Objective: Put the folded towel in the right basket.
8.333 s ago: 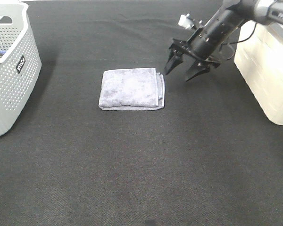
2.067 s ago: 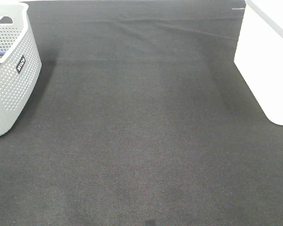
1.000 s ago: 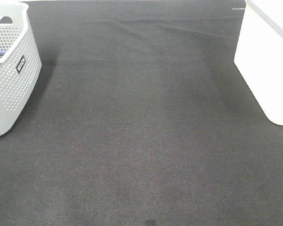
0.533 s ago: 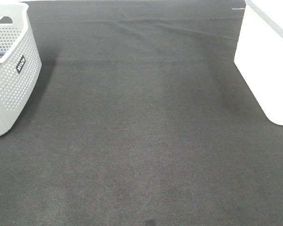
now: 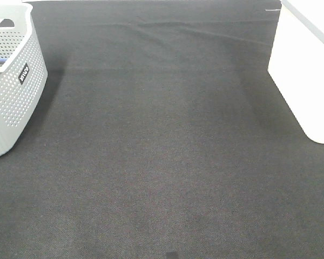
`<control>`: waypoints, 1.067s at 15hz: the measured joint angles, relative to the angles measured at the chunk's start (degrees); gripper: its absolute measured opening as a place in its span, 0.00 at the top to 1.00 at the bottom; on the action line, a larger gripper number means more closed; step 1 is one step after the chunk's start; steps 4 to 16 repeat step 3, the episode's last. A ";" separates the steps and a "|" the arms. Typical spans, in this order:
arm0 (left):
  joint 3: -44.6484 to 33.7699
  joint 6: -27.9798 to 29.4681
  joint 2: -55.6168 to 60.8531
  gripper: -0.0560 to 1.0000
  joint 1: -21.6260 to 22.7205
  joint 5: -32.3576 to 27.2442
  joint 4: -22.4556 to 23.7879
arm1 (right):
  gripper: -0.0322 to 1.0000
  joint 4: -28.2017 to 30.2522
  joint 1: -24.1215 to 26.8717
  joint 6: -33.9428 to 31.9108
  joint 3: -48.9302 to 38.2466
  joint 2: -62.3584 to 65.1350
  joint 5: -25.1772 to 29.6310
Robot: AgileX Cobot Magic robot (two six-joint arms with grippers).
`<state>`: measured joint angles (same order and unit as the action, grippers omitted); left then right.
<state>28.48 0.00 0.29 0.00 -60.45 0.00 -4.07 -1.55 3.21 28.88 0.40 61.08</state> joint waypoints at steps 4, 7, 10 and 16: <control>0.00 0.00 0.00 0.02 0.00 0.00 0.00 | 0.20 0.00 0.00 0.00 0.00 0.00 0.00; 0.00 0.00 0.00 0.02 0.00 0.00 0.00 | 0.20 0.00 0.00 0.00 0.00 0.00 0.00; 0.00 0.00 0.00 0.02 0.00 0.00 0.00 | 0.20 0.00 0.00 0.00 0.00 0.00 0.00; 0.00 0.00 0.00 0.02 0.00 0.00 0.00 | 0.20 0.00 0.00 0.00 0.00 0.00 0.00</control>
